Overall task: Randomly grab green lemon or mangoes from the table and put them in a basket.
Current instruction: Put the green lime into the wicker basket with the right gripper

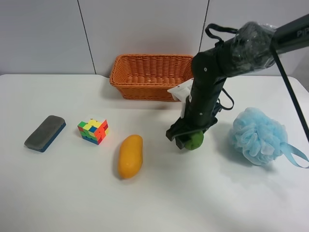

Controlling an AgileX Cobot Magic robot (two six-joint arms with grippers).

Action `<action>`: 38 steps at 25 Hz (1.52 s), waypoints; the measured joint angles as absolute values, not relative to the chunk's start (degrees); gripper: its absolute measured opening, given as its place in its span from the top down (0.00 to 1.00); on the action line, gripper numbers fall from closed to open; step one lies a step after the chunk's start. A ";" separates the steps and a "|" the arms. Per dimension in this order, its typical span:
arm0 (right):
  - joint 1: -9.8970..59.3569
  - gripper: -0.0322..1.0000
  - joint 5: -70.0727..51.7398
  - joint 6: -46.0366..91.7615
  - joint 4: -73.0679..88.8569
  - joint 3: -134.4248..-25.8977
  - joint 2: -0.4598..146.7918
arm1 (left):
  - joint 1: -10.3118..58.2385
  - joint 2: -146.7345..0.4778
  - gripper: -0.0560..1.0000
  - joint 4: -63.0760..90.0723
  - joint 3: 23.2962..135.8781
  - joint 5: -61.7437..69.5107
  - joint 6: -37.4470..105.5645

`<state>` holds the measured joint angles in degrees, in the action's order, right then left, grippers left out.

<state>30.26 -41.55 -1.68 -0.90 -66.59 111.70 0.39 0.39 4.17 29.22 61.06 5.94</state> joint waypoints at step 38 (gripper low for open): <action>21.06 0.31 -46.32 -1.99 -0.95 -108.97 124.39 | 0.39 0.39 0.01 4.17 29.22 61.06 5.94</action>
<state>21.06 -46.32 -1.99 -0.95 -108.97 124.39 0.39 0.39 4.17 29.22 61.06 5.94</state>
